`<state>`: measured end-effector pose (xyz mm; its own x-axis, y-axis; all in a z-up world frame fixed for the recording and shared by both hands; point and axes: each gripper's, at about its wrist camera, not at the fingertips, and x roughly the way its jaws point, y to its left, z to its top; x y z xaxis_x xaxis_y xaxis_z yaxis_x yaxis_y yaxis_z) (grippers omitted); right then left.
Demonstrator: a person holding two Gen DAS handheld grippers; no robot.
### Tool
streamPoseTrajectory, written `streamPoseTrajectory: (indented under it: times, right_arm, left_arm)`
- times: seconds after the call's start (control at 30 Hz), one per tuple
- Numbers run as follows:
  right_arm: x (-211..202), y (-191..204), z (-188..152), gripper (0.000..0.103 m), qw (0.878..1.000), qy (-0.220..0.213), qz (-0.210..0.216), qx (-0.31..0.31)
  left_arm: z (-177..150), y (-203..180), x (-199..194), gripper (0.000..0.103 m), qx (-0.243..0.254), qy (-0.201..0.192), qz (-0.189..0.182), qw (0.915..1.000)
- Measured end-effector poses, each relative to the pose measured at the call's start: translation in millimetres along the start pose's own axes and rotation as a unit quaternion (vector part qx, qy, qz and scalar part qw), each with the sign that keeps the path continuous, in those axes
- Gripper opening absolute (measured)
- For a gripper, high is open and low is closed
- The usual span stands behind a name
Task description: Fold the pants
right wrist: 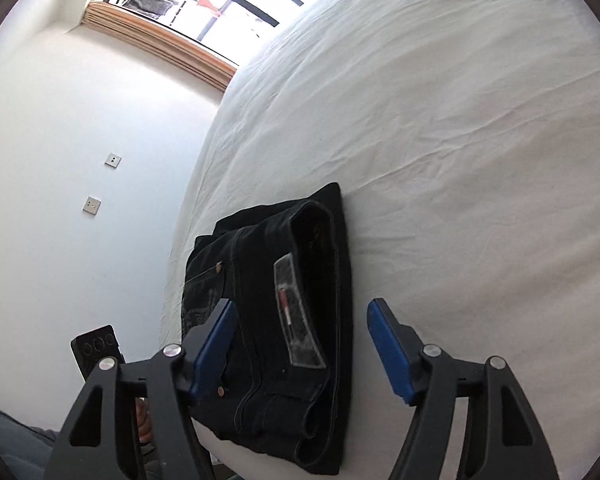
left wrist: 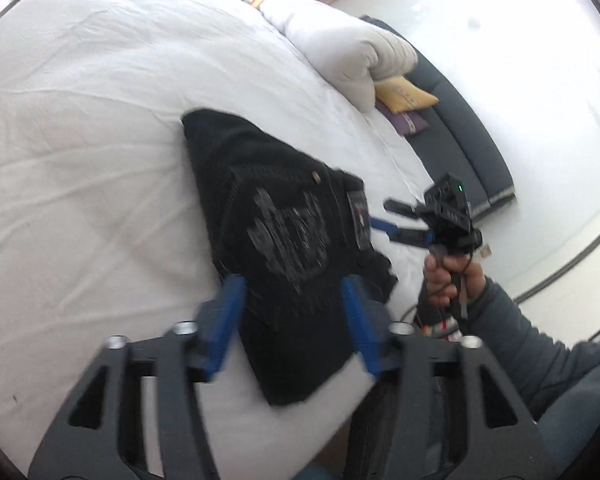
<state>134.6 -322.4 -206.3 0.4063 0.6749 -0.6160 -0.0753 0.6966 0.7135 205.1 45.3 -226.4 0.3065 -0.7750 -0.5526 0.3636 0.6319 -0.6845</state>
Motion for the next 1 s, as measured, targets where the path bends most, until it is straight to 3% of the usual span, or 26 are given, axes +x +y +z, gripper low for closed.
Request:
streamPoseTrajectory:
  times: [0.07,0.13,0.23,0.27,0.33,0.37,0.4,0.57,0.77,1.0]
  right_arm:
    - [19.4,-5.2,4.5,0.071,0.999,0.034,-0.009,0.004]
    - [35.4,-7.2,6.5,0.071,0.998,0.056,-0.036,-0.003]
    - [38.8,-0.5,11.2,0.072,0.998,0.054,-0.027,-0.006]
    - [43.2,4.3,10.8,0.066,0.998,0.062,-0.026,-0.014]
    - [54.9,19.2,5.5,0.062,0.994,0.079,-0.062,-0.048]
    - [57.6,25.7,3.6,0.062,0.992,0.082,-0.073,-0.061]
    - [58.4,29.4,3.5,0.062,0.991,0.083,-0.079,-0.064]
    - [51.6,46.9,2.1,0.029,0.986,0.074,-0.124,-0.084]
    - [39.0,78.6,2.2,0.021,0.980,0.051,-0.149,-0.123]
    - [39.3,118.6,43.6,0.020,0.979,0.009,-0.126,-0.162]
  left_arm:
    - [12.3,11.6,8.8,0.077,-0.024,-0.012,0.014,0.9995]
    - [20.6,22.8,27.0,0.077,-0.045,0.021,0.039,0.9980]
    - [20.4,27.9,48.0,0.076,-0.059,0.059,0.068,0.9942]
    - [19.9,25.1,50.5,0.076,-0.052,0.060,0.073,0.9942]
    - [19.8,15.8,62.4,0.064,-0.036,0.076,0.086,0.9928]
    - [20.0,12.7,67.9,0.046,-0.032,0.083,0.086,0.9923]
    - [19.7,9.9,71.2,0.046,-0.030,0.087,0.099,0.9909]
    - [24.8,-5.0,82.9,0.025,-0.006,0.079,0.112,0.9906]
    - [34.4,-26.3,57.9,0.020,0.028,0.049,0.109,0.9924]
    - [91.4,-22.7,9.3,0.020,0.069,0.002,0.143,0.9873]
